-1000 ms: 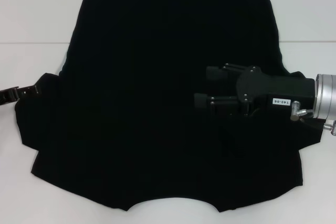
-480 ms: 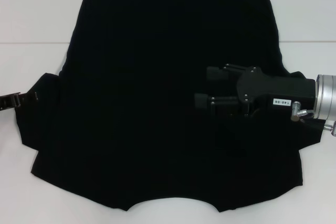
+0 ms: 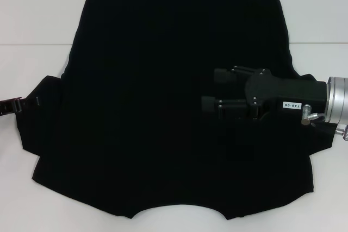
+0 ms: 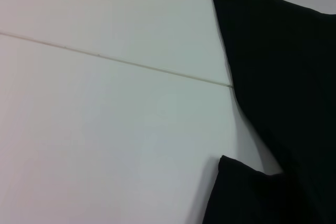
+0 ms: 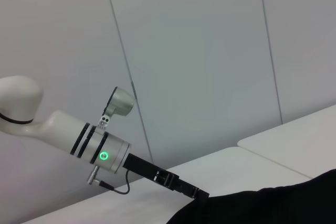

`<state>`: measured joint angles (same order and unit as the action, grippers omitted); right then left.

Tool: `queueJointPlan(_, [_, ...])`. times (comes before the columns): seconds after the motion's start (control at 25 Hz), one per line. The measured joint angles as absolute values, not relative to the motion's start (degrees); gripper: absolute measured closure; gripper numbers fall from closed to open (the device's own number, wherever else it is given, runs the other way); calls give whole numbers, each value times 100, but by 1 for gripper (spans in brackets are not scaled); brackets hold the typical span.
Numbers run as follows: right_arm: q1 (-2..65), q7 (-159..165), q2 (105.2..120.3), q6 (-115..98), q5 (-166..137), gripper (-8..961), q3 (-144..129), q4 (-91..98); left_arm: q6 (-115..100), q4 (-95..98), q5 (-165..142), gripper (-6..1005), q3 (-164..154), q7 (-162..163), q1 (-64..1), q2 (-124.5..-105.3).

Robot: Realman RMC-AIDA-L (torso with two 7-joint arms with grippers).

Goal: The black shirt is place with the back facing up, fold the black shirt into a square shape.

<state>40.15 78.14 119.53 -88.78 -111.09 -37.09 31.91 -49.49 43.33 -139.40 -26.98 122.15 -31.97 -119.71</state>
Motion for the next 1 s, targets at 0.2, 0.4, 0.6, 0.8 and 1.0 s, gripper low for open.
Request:
queueJointPlan(0.2, [4023, 7814, 11953, -8879, -11107, 13, -3709, 3191, -4906, 4299, -13944, 139, -2698, 12225, -3193, -11971])
queueJointPlan(0.4, [4020, 7814, 11953, -8878, -11104, 13, -3709, 3190, -4889, 4296, -13949, 147, -2698, 12221, -3182, -11973])
queueJointPlan(0.6, [4016, 7814, 11953, -8879, -11100, 12, -3709, 3191, -4916, 4287, -13949, 161, -2707, 12218, -3182, -11979])
queueJointPlan(0.8, [4012, 7813, 11953, -8877, -11100, 12, -3709, 3190, -4927, 4280, -13949, 174, -2708, 12217, -3187, -11980])
queueJointPlan(1.0, [4008, 7813, 11953, -8878, -11100, 12, -3709, 3190, -4974, 4280, -13948, 188, -2819, 12251, -3191, -11987])
